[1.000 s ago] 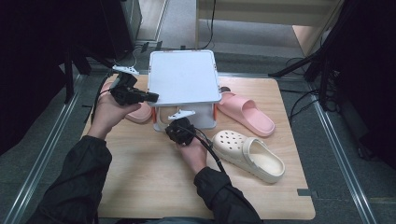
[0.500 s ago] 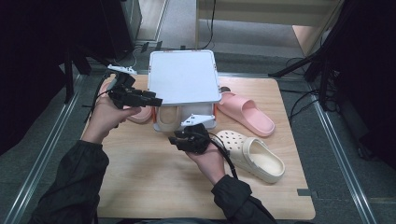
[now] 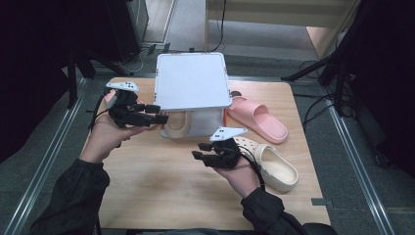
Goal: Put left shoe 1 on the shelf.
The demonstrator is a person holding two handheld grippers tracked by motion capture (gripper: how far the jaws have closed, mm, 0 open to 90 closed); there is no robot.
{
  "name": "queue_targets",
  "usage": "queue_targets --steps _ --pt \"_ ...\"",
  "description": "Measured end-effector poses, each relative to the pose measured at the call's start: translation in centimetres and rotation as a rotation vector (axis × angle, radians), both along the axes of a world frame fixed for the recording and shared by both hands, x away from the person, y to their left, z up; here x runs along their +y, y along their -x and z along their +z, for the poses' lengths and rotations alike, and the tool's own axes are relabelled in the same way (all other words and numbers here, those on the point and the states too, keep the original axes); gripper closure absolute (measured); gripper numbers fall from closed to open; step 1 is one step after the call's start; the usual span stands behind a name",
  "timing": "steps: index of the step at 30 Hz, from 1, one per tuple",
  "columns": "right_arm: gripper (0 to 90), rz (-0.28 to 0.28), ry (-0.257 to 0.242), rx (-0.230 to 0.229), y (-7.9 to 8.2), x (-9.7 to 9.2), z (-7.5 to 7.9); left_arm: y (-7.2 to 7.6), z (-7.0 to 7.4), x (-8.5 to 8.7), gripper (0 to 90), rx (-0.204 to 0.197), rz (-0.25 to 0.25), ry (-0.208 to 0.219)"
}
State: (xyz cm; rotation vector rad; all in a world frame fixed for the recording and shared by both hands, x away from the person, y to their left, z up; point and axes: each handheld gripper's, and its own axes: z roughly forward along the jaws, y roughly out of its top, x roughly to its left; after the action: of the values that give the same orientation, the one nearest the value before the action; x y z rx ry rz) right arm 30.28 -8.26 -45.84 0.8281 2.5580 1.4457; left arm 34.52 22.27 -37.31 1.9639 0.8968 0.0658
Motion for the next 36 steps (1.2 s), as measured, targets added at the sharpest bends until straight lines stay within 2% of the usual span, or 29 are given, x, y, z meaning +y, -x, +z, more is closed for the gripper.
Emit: queue_targets --steps 5,11,16,21,24,28,31,36 --pt "60.7 -0.003 -0.006 0.007 0.2 -1.5 0.4 0.9 -0.4 0.4 36.3 0.003 0.008 -0.001" --pt "59.8 0.011 -0.002 -0.001 0.5 -3.1 0.7 1.9 -1.4 0.7 36.0 0.002 0.039 -0.008" --pt "59.8 0.006 -0.019 0.001 0.5 -5.0 1.0 2.6 -2.3 0.9 36.1 -0.005 0.064 -0.017" --pt "59.8 -0.021 -0.039 0.005 0.4 -7.1 1.0 3.5 -3.5 0.8 36.2 -0.01 0.07 -0.029" --pt "59.8 -0.036 -0.034 0.001 0.3 -8.2 1.1 4.2 -4.5 0.7 36.5 -0.025 0.081 -0.029" --pt "59.1 -0.062 -0.055 0.01 0.2 -9.8 1.0 4.6 -5.9 0.4 37.7 -0.032 0.085 -0.031" --pt "57.6 -0.087 -0.043 0.0 0.3 -11.0 0.9 4.7 -6.5 0.1 38.1 -0.032 0.085 -0.029" --pt "58.0 -0.132 -0.051 0.003 0.5 -12.9 0.8 4.7 -7.6 -0.7 38.3 -0.021 0.055 -0.035"
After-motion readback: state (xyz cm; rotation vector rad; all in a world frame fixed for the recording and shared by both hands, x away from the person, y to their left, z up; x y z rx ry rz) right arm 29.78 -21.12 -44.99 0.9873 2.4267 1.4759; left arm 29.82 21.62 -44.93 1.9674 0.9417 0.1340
